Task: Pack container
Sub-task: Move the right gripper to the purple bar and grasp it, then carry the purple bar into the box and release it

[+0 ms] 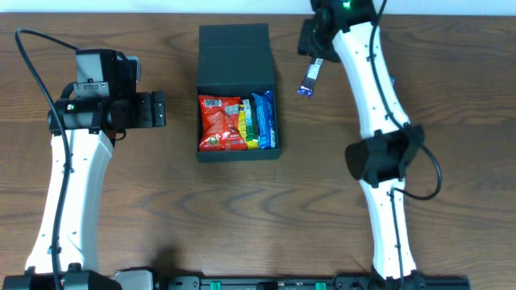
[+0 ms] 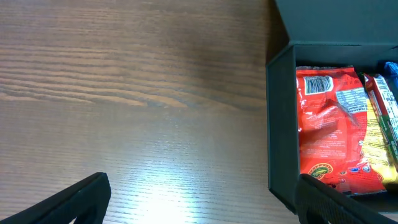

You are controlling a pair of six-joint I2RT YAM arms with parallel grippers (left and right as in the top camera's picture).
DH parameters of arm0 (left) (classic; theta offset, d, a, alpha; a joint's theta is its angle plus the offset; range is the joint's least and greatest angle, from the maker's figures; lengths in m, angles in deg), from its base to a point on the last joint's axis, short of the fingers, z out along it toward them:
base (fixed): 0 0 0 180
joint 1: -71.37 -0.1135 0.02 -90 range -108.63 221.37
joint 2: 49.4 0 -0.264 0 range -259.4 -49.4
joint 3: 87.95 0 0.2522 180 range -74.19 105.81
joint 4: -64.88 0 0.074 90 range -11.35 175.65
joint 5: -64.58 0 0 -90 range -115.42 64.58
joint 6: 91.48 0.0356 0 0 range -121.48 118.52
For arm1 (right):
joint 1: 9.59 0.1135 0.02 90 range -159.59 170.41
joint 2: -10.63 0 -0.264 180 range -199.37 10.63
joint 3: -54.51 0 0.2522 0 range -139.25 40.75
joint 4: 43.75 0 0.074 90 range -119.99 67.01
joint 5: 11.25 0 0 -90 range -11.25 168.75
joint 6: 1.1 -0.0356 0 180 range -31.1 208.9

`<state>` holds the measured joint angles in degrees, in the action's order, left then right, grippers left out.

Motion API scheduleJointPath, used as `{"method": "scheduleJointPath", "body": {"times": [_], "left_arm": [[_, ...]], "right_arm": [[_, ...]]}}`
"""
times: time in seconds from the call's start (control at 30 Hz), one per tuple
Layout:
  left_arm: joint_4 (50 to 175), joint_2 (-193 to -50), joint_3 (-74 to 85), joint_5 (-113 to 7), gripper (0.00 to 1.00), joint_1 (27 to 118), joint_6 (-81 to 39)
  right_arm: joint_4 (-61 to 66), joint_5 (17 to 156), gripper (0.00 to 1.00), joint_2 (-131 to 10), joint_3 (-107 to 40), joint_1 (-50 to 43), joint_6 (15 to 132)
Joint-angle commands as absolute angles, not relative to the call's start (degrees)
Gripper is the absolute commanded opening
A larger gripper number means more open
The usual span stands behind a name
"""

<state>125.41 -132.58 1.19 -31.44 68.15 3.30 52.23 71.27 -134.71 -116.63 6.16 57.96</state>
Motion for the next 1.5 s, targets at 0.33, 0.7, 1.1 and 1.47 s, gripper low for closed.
{"method": "scheduleJointPath", "body": {"times": [0.33,0.7,1.1,1.47], "left_arm": [[126.4,-133.0,2.4,-32.7,0.95,68.0,3.9],[126.5,-133.0,2.4,-32.7,0.95,68.0,4.3],[126.5,-133.0,2.4,-32.7,0.95,68.0,4.3],[126.4,-133.0,2.4,-32.7,0.95,68.0,4.4]], "right_arm": [[38.2,72.0,0.60,-139.0,-103.6,5.5,54.2],[37.0,73.2,0.63,-142.2,-103.4,5.4,53.1],[37.7,74.5,0.62,-145.3,-103.4,5.4,52.9],[37.7,74.5,0.44,-145.3,-103.4,5.4,52.9]]}}
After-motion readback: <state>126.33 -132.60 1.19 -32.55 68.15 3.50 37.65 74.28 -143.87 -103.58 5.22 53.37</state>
